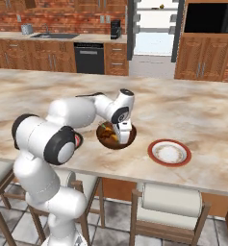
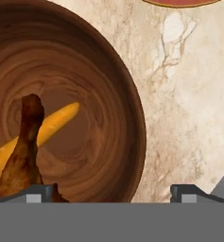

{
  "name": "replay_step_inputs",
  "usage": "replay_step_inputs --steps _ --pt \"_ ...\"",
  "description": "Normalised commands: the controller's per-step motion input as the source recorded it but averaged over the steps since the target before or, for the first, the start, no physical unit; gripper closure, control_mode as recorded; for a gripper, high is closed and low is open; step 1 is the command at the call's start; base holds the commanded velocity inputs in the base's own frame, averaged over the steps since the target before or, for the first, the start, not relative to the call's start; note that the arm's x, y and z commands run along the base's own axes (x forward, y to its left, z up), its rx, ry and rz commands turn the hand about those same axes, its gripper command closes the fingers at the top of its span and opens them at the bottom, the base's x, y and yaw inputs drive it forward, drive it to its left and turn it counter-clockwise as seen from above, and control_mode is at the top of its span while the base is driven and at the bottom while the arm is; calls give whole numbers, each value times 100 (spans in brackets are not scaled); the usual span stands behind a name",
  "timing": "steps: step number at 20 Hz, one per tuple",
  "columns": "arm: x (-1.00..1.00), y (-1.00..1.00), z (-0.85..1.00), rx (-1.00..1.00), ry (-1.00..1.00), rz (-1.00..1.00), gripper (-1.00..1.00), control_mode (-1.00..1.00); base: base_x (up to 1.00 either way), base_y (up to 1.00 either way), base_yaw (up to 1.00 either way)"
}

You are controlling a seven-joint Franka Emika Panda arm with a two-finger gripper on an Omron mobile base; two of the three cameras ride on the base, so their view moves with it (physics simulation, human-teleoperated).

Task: Pick the chicken drumstick and carrot from their plates and place them in the bowl. Then put the bowl in the fridge.

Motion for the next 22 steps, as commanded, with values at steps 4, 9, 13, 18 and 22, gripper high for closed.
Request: replay_step_inputs --steps 4,9,13,18,22 --pt "3 0 -9 0 0 0 -100 -100 0 0 0" --pt "0 -1 -12 0 0 0 -100 -100 0 0 0" --pt "1 -1 -18 0 0 0 -100 -100 0 0 0" --pt "10 0 -19 0 0 -2 -100 -100 0 0 0" --pt "10 0 -19 0 0 -3 -100 -100 0 0 0"
